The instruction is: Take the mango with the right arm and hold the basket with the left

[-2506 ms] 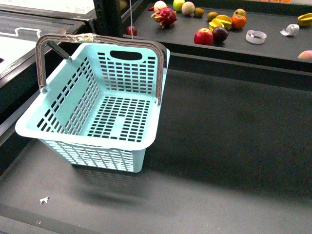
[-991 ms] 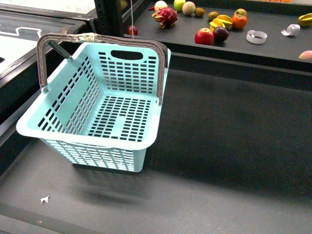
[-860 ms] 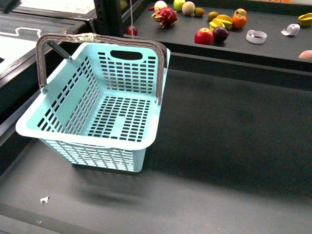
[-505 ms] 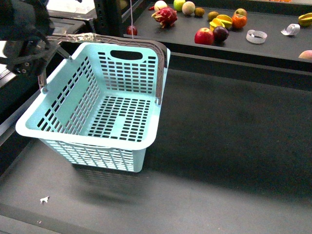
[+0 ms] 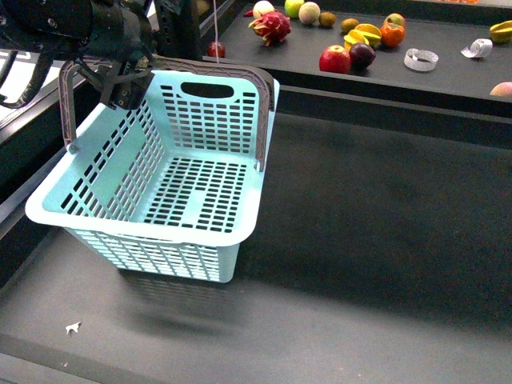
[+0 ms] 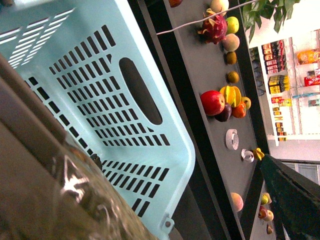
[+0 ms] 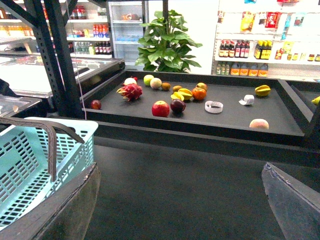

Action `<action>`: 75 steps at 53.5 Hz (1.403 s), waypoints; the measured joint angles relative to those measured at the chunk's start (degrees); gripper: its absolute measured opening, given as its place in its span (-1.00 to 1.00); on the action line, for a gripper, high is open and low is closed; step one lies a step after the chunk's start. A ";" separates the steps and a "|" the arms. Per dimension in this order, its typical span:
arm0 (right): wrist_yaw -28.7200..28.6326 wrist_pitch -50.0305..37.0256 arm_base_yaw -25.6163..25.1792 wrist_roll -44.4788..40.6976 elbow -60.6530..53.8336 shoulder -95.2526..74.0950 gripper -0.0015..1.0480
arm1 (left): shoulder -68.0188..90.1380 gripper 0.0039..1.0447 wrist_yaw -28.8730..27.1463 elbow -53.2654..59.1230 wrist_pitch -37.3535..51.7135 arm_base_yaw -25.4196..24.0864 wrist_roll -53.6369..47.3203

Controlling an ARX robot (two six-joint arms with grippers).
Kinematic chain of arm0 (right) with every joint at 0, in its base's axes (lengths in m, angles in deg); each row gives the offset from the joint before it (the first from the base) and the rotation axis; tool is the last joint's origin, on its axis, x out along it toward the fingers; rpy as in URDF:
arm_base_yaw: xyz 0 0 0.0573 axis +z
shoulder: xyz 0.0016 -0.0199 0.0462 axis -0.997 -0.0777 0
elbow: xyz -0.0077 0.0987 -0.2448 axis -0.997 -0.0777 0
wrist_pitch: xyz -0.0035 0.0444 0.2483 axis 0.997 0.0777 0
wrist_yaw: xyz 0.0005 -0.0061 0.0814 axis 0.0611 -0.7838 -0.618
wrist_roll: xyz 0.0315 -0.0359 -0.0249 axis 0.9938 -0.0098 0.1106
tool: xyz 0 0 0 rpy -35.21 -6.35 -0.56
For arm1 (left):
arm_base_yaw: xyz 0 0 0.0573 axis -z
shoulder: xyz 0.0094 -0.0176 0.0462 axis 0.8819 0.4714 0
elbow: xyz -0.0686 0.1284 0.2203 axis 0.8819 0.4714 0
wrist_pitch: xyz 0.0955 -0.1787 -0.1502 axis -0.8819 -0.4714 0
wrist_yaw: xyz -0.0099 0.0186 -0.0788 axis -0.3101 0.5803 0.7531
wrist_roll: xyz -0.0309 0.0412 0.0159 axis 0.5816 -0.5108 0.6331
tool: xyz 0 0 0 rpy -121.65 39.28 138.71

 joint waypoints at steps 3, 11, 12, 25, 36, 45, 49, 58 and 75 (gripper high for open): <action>0.00 0.00 0.00 0.00 0.00 0.00 0.84 | 2.01 0.85 0.35 -1.99 -0.48 -0.63 0.46; 0.00 0.00 0.00 -0.02 0.00 0.00 0.84 | 3.67 0.36 1.05 -3.63 -0.39 -1.46 1.44; 0.00 0.00 0.00 -0.02 0.00 0.00 0.84 | 3.69 0.30 1.11 -3.63 -0.17 -1.44 1.51; 0.00 0.00 0.00 -0.02 0.00 0.00 0.84 | 5.14 -0.52 1.51 -4.22 -0.09 -1.73 3.45; 0.00 0.00 0.00 -0.02 0.00 0.00 0.84 | 4.90 -0.89 2.01 -4.52 -0.31 -1.75 9.40; 0.00 0.00 0.00 -0.02 0.00 0.00 0.84 | 3.41 -0.89 1.75 -2.84 -0.52 -2.29 9.44; 0.00 0.00 0.00 -0.02 0.00 0.00 0.84 | 1.84 -0.89 1.79 -1.07 -0.44 -2.73 9.42; -0.02 0.00 0.00 -0.02 0.00 0.00 0.84 | -4.74 -0.89 -0.11 7.48 0.94 -2.84 6.19; 0.00 0.00 0.00 0.00 0.00 0.00 0.84 | -23.10 -0.89 -0.02 25.66 7.10 -0.35 -2.16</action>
